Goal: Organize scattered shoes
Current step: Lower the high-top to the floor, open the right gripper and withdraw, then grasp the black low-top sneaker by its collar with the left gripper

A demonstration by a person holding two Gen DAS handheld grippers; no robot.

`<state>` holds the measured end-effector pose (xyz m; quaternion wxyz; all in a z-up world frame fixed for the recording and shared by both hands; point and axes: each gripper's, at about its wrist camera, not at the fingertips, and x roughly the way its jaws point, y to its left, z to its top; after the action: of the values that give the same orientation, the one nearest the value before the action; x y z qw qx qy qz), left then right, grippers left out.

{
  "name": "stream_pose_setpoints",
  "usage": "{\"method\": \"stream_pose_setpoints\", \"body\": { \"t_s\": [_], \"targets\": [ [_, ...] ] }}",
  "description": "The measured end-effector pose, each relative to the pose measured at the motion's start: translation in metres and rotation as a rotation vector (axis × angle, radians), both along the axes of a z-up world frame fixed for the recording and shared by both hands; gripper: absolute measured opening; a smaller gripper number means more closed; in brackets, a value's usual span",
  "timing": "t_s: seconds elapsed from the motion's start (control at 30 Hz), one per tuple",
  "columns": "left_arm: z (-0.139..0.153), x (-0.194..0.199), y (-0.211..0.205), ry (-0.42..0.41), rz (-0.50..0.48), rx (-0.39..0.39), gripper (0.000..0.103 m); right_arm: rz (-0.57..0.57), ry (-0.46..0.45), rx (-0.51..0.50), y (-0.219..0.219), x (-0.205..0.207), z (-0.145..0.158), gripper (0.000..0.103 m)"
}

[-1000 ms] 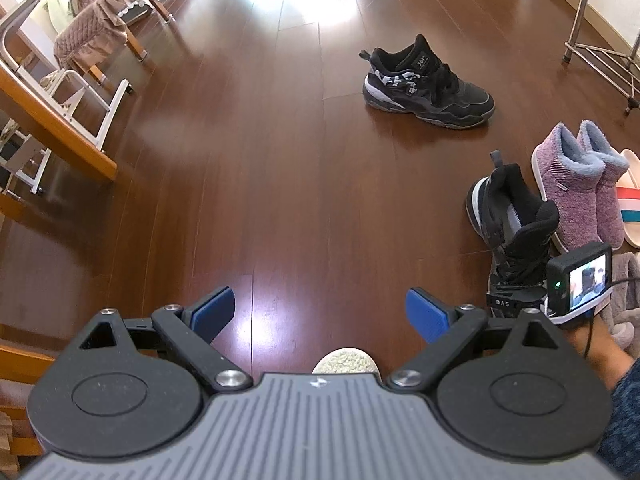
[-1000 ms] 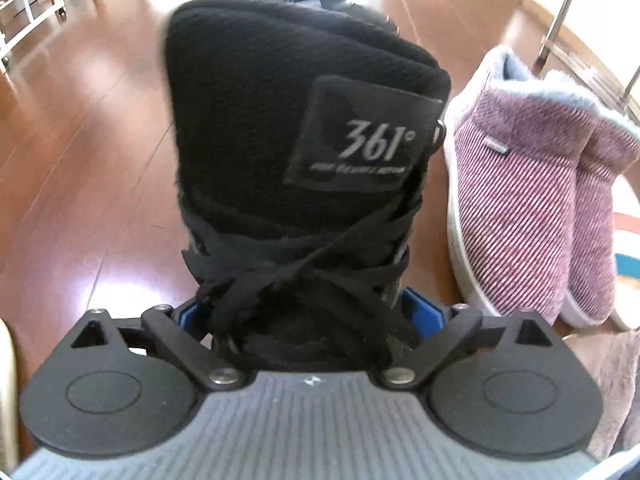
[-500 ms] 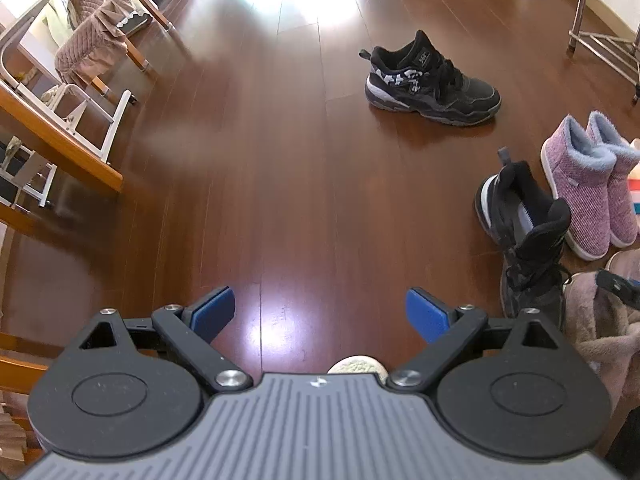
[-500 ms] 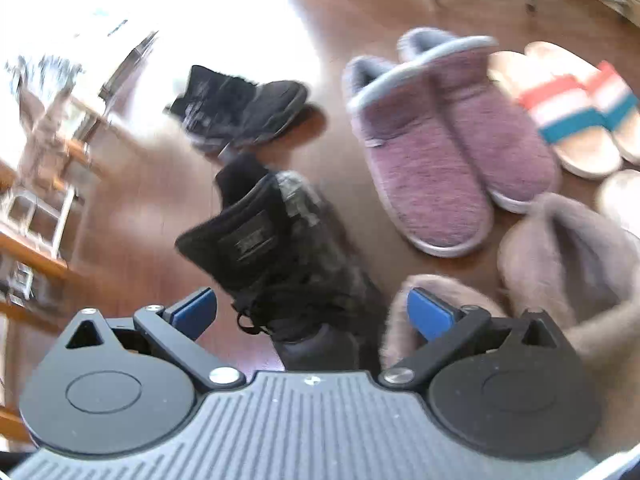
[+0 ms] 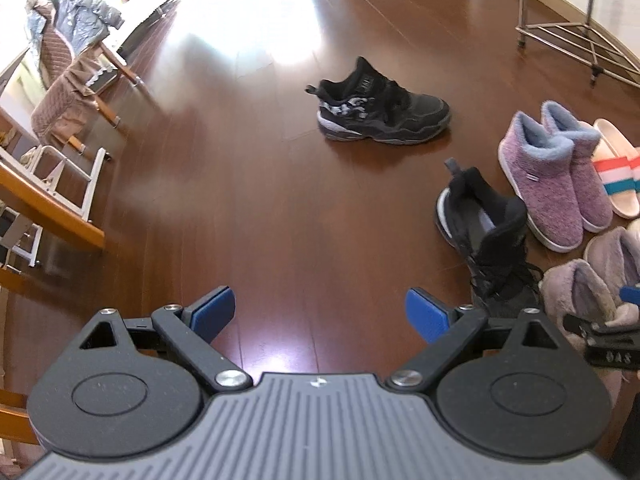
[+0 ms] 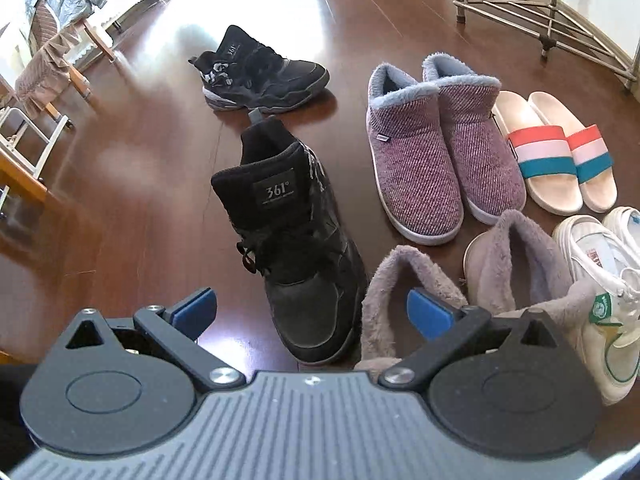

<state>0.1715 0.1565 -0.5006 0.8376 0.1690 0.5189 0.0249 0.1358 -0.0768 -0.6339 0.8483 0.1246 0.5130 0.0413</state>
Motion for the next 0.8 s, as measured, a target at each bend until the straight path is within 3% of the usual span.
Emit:
{"method": "stream_pose_setpoints", "body": {
  "t_s": [0.33,0.8],
  "targets": [
    [-0.005,-0.009,0.011,-0.007,0.015,0.002,0.095,-0.004,0.042,-0.049,0.015,0.023,-0.008,0.101],
    [-0.005,-0.011,0.011,-0.008,-0.011,-0.004,0.095,-0.066,0.056,-0.091,0.017,0.023,-0.012,0.102]
  ]
}}
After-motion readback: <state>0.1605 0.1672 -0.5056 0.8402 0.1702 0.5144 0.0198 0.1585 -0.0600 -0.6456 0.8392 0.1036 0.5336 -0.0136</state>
